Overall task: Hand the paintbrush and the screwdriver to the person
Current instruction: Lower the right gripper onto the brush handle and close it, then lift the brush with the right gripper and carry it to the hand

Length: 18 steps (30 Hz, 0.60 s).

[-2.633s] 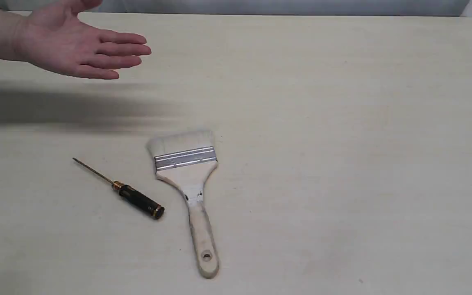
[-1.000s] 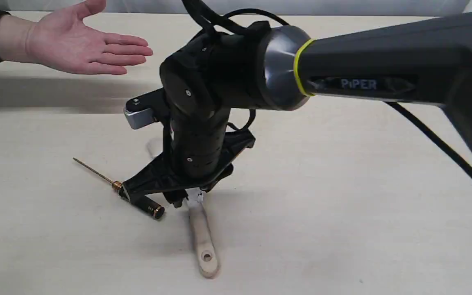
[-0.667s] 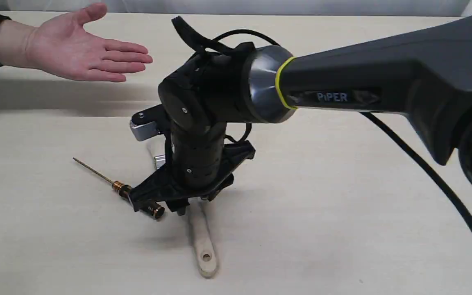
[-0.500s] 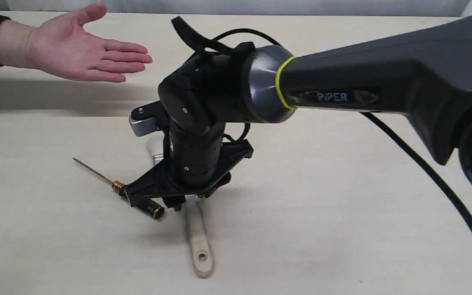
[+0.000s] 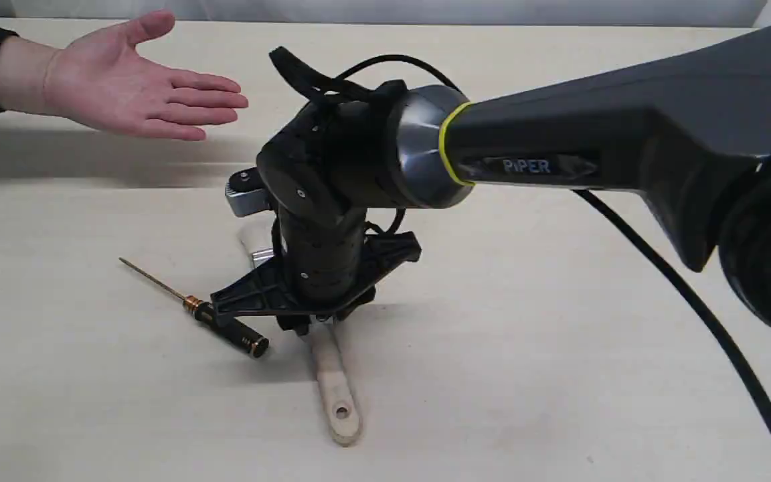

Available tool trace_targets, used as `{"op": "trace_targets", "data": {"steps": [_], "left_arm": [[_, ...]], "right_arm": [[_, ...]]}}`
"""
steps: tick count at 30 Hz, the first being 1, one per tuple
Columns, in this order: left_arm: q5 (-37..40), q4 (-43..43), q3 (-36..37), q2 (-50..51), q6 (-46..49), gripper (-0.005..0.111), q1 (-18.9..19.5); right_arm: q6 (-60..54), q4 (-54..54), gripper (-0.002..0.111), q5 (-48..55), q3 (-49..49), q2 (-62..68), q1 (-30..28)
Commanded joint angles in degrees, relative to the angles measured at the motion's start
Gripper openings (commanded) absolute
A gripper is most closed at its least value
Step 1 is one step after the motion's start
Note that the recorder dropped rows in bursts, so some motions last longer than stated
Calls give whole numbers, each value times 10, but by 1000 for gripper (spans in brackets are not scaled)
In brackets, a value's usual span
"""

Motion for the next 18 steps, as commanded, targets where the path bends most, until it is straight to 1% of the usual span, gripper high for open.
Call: {"op": "trace_targets", "data": {"steps": [1,2,10,18], "left_arm": [[-5,-2,1,-1,-1,0,-3],[-5,-2,1,-1,-1,0,-3],[-5,-2,1,-1,-1,0,-3],[-7,-1,1,-1,-1,0,-3]], "right_arm": [[-7,-4,9,-5,2,8,0],[-12,-4,4,-5,2,8,0],[-13,-21,4,-12,2,6,0],[-31,-32,4,-17,2,-56,0]]}}
